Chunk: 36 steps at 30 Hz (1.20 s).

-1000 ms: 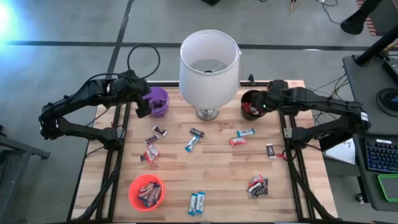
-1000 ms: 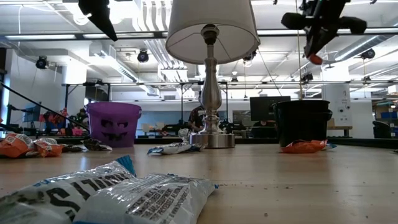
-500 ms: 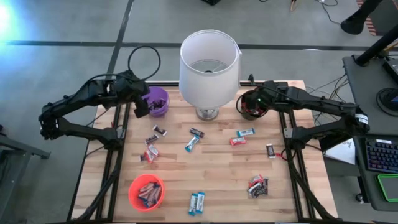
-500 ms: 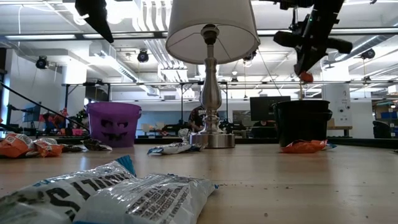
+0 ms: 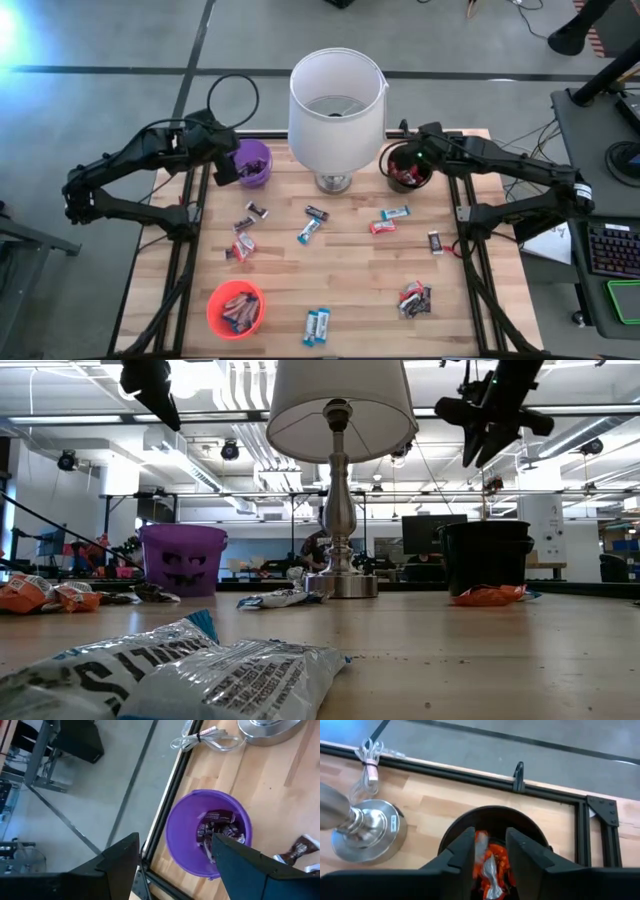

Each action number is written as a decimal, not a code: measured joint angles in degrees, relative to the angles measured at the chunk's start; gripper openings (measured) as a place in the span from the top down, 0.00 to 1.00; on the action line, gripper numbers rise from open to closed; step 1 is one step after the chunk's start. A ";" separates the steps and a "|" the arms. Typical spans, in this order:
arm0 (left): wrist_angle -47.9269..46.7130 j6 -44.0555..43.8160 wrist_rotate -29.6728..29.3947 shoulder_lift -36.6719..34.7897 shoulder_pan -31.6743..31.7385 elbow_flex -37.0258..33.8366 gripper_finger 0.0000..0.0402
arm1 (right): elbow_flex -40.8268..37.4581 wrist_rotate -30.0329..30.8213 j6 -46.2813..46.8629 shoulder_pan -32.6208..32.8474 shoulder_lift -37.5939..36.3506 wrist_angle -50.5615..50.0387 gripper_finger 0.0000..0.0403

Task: Organize candy in baskets
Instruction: Put the orange chocolate bar into the black bucket

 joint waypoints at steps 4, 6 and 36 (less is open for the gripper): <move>-0.07 -1.21 -2.62 0.19 0.00 0.00 0.42 | 0.82 -1.11 -0.24 0.00 -0.07 -1.46 0.68; -0.07 -1.90 -2.57 0.44 0.02 0.00 0.42 | 1.85 -2.65 -0.72 0.00 -0.07 -3.95 0.67; -1.19 -12.35 9.76 -1.19 0.66 -2.98 0.42 | 9.98 -32.03 -4.29 1.29 -0.13 -29.08 0.66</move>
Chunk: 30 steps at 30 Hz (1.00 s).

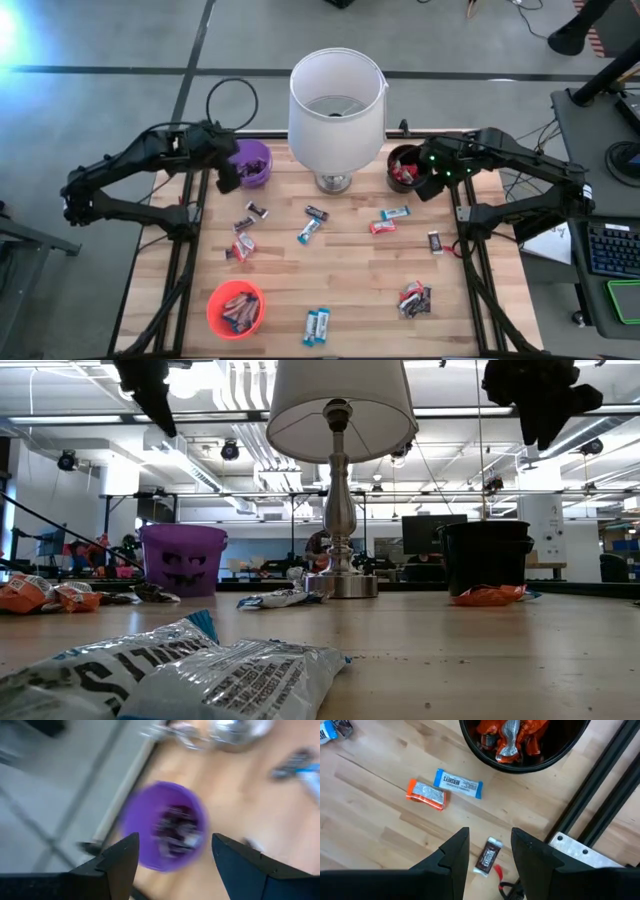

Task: Organize candy in baskets
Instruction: Put the orange chocolate bar into the black bucket

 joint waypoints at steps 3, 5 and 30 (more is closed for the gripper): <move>-0.16 -3.32 8.37 -1.89 -0.02 -3.16 0.42 | 0.00 0.03 0.00 0.00 0.02 -0.01 0.66; -0.56 -5.31 13.52 -3.14 -0.08 -5.65 0.42 | 0.00 0.05 0.00 0.01 0.02 0.01 0.66; 3.96 -3.97 34.00 -3.79 -6.33 -22.96 0.37 | -0.04 2.77 3.52 0.00 0.02 0.03 0.66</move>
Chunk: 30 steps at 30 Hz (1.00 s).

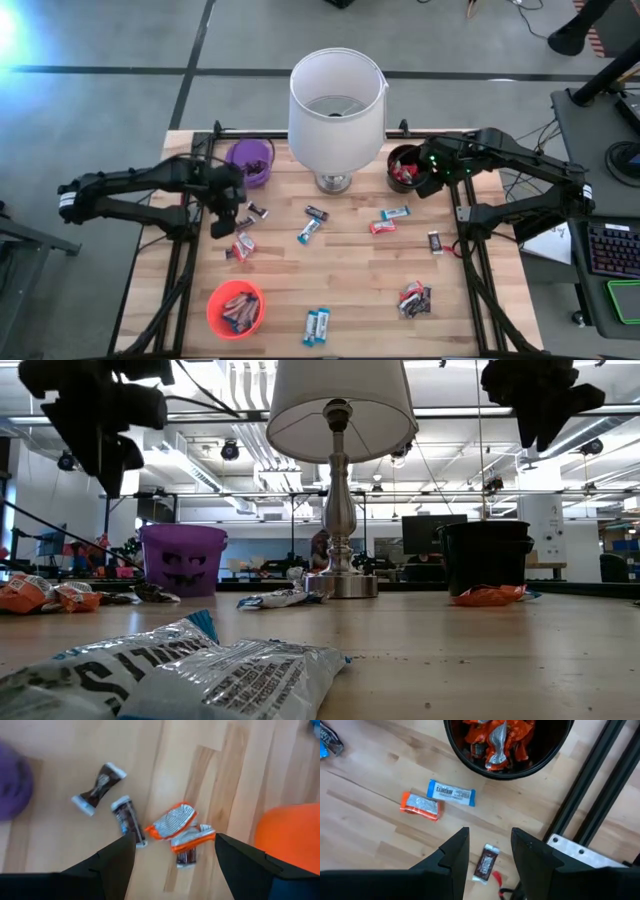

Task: Organize candy in baskets
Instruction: Put the orange chocolate bar into the black bucket

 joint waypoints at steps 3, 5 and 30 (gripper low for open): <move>3.64 -0.25 0.01 1.01 -2.37 -2.12 0.37 | 0.00 -0.60 1.43 0.00 0.00 0.01 0.66; 5.29 -0.25 0.01 1.92 -3.73 -3.20 0.37 | 0.00 -1.34 1.50 0.00 0.00 0.02 0.66; 14.65 -4.97 0.29 13.27 -11.13 -10.44 0.37 | 0.09 -1.21 3.36 0.00 0.00 0.79 0.66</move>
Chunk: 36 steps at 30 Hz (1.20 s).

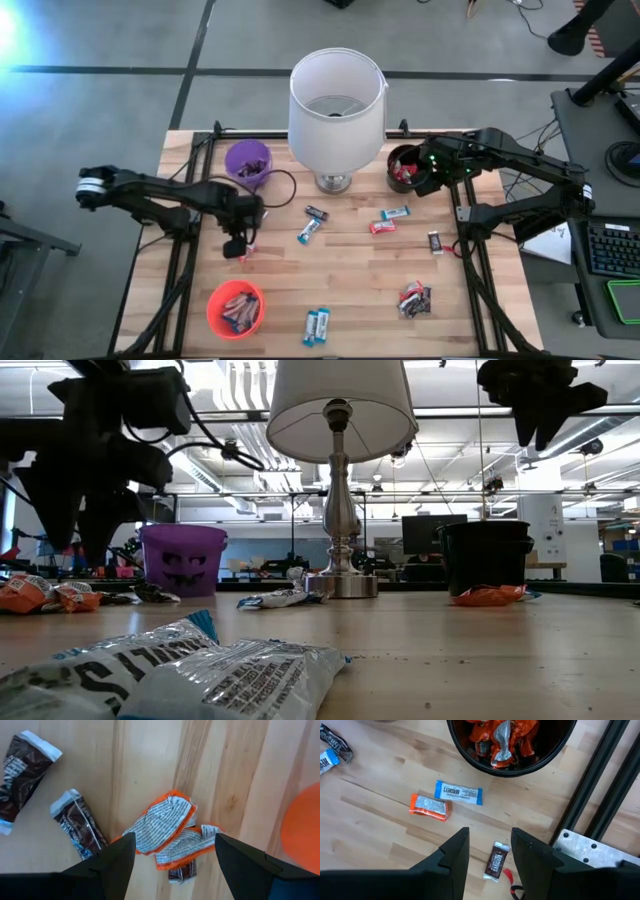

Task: Organize candy in baskets
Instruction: Put the orange chocolate bar into the black bucket

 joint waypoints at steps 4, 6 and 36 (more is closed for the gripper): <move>0.79 -0.09 0.17 2.34 -0.16 -0.02 0.37 | 0.02 0.00 -0.83 0.00 0.00 0.06 0.66; 1.73 -0.34 0.19 3.31 -0.24 -0.03 0.37 | 0.02 0.00 -0.93 0.00 0.00 0.07 0.66; 6.78 -1.26 -1.49 17.06 -1.11 0.16 0.44 | 0.02 -0.01 -2.57 0.00 0.00 0.08 0.66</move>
